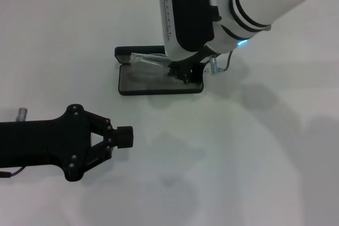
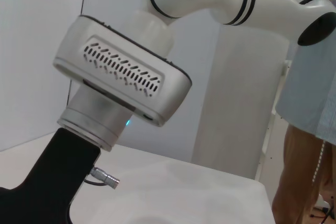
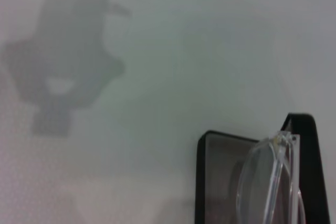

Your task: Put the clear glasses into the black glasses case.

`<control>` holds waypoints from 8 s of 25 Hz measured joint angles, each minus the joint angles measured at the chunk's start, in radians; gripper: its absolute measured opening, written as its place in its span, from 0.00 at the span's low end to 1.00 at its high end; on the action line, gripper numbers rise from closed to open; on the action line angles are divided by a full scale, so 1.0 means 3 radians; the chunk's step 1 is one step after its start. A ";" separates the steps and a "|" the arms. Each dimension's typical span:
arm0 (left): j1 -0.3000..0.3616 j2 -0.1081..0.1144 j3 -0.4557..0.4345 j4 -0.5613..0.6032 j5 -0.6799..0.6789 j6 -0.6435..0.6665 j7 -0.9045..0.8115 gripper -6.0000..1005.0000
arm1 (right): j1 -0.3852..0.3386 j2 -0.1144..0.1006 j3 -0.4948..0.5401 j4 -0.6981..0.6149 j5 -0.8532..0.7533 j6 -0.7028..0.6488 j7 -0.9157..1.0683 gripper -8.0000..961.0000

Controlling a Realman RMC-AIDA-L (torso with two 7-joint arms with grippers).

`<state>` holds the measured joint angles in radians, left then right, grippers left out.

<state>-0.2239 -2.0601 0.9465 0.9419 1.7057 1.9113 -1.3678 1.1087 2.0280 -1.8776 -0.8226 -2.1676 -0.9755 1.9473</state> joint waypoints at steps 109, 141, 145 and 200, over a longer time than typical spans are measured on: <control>-0.1353 -0.0123 0.0158 -0.1900 -0.0544 -0.2723 0.0265 0.06 | -0.2455 -0.0016 0.2018 0.0287 0.2614 -0.1612 -0.2323 0.14; -0.1355 -0.0118 0.0330 -0.1700 -0.0339 -0.3029 -0.0199 0.07 | -0.2329 -0.0010 0.1984 0.0332 0.2604 -0.1556 -0.2309 0.14; -0.1311 -0.0122 0.0332 -0.1763 -0.0336 -0.3023 -0.0174 0.07 | -0.2312 -0.0010 0.1984 0.0354 0.2606 -0.1554 -0.2311 0.15; 0.0203 0.0088 -0.0099 -0.0356 -0.0337 -0.0119 0.0725 0.89 | -0.2126 -0.0027 0.1403 0.0444 0.3020 -0.1660 -0.3105 0.91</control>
<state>-0.1631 -2.0337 0.9168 0.8352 1.6044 1.8754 -1.1502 0.4709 2.0199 -1.4567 -0.6893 -1.2617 -1.4736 1.0159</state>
